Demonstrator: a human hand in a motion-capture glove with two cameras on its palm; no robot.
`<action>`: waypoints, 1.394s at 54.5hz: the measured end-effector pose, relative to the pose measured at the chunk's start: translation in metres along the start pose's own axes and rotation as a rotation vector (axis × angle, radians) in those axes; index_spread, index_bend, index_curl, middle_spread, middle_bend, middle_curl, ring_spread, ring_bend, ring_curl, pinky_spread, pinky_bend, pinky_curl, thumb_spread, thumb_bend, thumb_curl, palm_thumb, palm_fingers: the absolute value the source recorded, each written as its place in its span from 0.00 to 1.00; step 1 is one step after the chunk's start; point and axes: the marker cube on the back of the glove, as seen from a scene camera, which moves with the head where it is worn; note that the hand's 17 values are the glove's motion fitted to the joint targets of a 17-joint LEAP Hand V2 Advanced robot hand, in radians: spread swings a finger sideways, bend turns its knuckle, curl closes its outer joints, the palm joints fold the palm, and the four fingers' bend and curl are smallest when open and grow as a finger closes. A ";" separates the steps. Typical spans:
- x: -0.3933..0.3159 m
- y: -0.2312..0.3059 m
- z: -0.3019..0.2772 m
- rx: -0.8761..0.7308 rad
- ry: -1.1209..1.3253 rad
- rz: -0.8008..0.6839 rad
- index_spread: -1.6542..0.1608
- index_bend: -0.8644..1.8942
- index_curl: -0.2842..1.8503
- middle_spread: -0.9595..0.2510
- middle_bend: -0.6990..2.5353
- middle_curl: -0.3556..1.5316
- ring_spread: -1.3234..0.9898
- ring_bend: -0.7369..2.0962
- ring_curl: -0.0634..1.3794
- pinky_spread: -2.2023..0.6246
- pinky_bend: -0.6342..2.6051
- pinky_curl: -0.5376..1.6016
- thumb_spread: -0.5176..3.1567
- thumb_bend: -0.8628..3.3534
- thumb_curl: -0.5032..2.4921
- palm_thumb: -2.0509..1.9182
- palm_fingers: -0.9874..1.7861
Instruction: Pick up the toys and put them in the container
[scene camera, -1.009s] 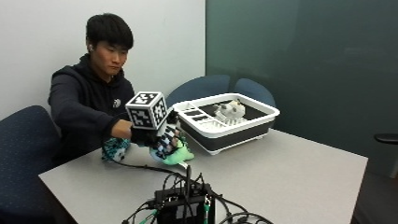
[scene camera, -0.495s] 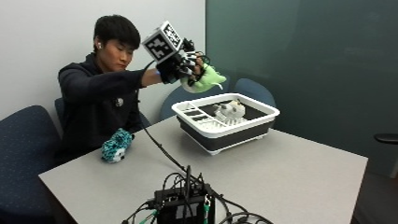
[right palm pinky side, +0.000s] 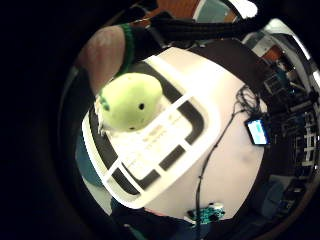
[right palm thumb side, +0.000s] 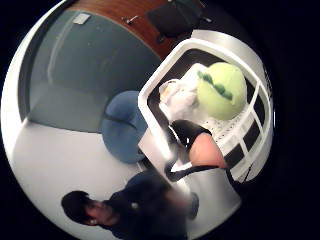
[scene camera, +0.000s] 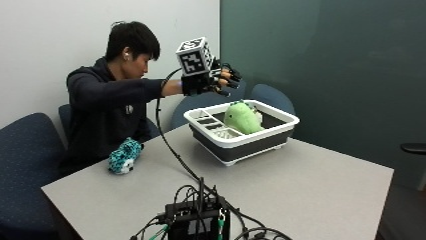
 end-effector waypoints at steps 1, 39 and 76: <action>0.001 0.004 -0.002 0.010 0.009 -0.006 0.74 0.35 0.40 0.80 0.28 0.43 0.55 0.42 0.28 0.77 0.55 0.45 0.42 0.20 0.38 0.61 0.26; 0.160 0.209 -0.030 -0.287 0.074 0.079 0.78 0.39 0.38 0.82 0.28 0.41 0.57 0.39 0.25 0.79 0.45 0.39 0.50 0.20 0.31 0.60 0.38; 0.171 0.318 0.093 -0.096 0.302 -0.222 0.78 0.40 0.32 0.72 0.42 0.48 0.46 0.63 0.38 0.69 0.40 0.37 0.48 0.21 0.28 0.55 0.73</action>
